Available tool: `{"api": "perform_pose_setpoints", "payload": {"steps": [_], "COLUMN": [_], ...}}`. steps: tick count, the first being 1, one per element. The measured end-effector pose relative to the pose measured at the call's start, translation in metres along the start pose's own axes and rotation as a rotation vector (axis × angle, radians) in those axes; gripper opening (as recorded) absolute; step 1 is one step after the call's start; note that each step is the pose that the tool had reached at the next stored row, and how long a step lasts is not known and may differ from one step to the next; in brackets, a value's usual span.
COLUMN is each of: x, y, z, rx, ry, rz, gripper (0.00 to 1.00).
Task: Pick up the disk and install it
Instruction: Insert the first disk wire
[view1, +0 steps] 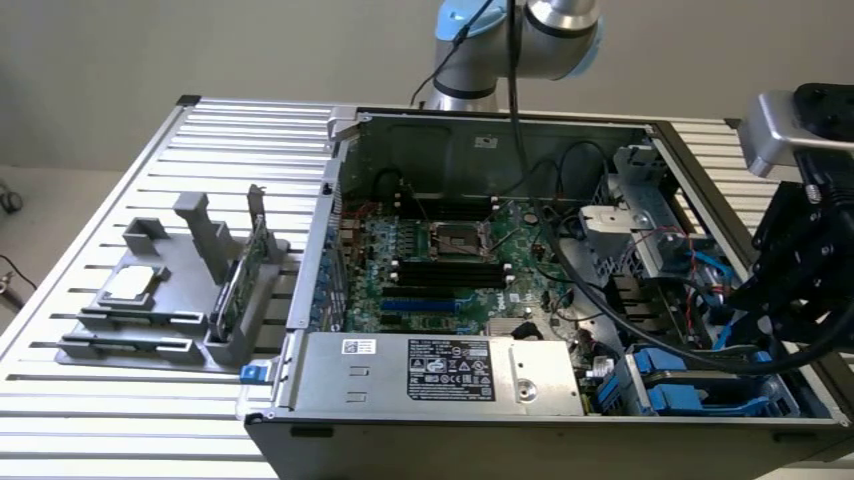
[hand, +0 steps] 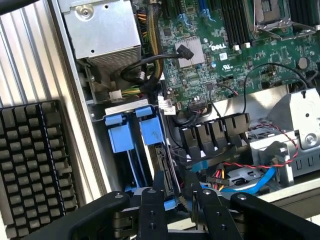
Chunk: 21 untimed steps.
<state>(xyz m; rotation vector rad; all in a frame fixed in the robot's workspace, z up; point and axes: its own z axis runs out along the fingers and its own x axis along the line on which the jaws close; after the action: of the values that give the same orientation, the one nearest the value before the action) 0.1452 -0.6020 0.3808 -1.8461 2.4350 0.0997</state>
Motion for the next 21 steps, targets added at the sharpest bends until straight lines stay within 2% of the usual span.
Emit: {"api": "perform_pose_setpoints", "payload": {"steps": [21], "x": [-0.0002], "y": [0.0000], "z": [-0.0018], "rx": [0.0304], "ry": [-0.0023], "rz": [0.290], "gripper": [0.31]}}
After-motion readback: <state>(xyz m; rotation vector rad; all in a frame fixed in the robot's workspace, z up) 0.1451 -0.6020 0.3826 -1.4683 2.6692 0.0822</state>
